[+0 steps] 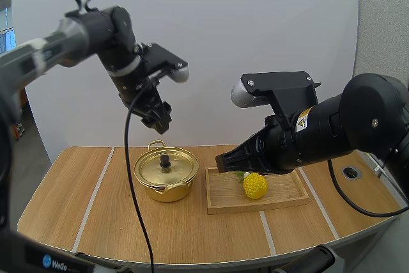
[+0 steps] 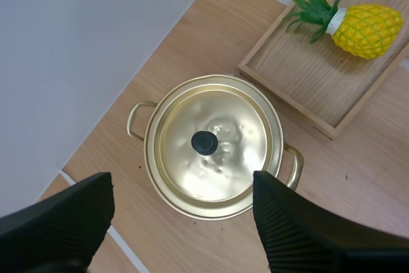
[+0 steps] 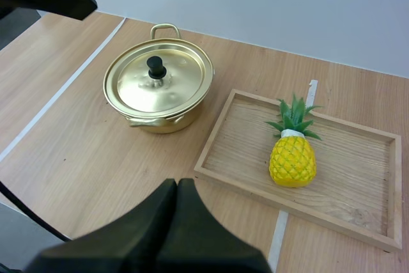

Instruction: Open the pot, put the grape inside, and close it

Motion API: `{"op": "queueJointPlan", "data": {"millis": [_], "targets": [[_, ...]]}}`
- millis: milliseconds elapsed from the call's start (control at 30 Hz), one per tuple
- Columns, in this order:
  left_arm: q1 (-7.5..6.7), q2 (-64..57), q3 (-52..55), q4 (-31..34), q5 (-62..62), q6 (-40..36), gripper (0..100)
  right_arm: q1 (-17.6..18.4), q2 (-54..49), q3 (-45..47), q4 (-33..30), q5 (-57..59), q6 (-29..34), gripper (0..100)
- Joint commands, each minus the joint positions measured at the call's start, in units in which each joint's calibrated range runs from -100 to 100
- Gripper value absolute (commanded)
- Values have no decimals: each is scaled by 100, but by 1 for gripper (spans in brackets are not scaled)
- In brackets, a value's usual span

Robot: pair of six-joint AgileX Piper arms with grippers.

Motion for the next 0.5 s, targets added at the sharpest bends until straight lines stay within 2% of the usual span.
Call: {"op": "queueJointPlan", "data": {"millis": [0,333,400,467], "targets": [[-5,-511,-5,-16,42,-75,99,-14,-79,18,-25,-51,-59,0],[-5,-2125,-5,-29,42,-505,99,-14,-79,18,-25,-51,-59,0],[-5,-2388,-5,-29,42,-617,97,-14,-79,18,-25,-51,-59,0],[-5,-2659,-5,-29,42,-749,90,-14,-79,18,-25,-51,-59,0]]}}
